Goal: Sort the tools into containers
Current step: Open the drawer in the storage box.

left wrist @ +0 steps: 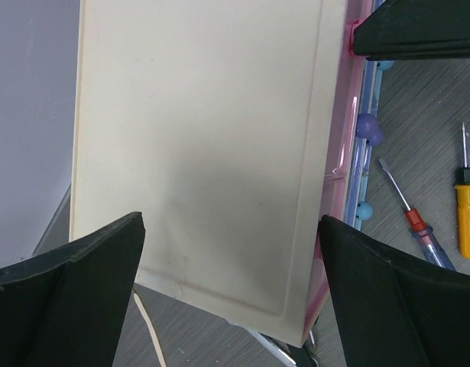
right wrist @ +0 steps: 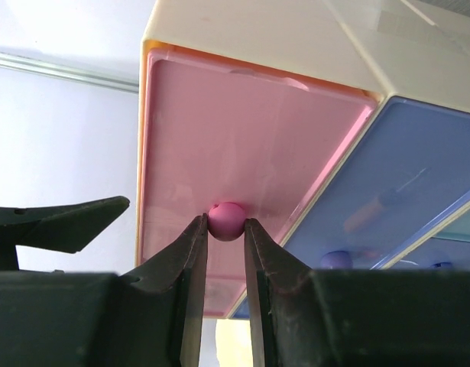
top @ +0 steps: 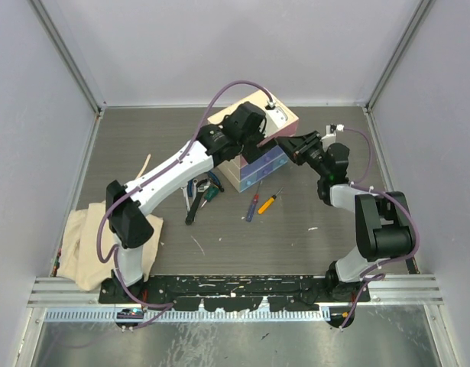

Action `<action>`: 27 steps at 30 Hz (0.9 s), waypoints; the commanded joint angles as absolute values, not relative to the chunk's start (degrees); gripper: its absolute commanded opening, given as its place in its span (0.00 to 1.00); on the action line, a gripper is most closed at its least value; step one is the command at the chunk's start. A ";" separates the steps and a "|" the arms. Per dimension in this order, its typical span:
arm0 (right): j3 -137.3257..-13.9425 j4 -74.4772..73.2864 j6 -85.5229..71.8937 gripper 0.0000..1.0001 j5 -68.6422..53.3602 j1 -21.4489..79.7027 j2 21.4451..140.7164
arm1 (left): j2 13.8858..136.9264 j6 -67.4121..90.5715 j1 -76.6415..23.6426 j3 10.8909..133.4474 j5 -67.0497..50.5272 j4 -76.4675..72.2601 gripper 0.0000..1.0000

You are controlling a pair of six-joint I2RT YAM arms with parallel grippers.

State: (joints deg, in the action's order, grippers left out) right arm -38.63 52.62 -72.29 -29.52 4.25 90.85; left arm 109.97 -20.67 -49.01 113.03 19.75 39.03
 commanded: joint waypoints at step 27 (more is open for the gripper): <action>-24.34 46.02 -69.54 0.00 -27.58 3.78 69.81 | 114.76 -12.62 -46.05 123.34 18.44 42.80 0.88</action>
State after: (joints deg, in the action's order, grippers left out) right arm -26.17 48.99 -72.05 -26.70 3.88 75.46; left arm 114.21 -13.30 -47.77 120.66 16.27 45.93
